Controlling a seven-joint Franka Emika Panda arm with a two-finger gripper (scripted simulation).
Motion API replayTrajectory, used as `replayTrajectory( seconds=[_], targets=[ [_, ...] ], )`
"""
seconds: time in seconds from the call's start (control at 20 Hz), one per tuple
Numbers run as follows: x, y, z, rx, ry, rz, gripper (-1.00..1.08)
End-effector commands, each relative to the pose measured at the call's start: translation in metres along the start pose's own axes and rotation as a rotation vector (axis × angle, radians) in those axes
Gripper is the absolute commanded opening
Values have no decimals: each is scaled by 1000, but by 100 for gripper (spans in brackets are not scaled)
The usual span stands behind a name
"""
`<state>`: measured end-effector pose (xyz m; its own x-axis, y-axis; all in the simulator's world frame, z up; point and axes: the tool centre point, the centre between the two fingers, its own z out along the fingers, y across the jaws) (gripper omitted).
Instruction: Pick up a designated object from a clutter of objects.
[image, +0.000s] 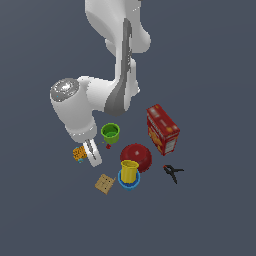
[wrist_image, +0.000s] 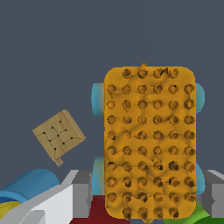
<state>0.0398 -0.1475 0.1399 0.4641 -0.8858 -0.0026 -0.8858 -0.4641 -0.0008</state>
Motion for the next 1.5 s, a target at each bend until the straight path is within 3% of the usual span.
replayTrajectory(
  seconds=[0.0,0.85,1.45],
  targets=[
    [-14,-3,-26,1,1,0,-100],
    [-107,-25,-197,-2,5,1,-100],
    [-136,-36,-251,-1,3,0,-100]
  ],
)
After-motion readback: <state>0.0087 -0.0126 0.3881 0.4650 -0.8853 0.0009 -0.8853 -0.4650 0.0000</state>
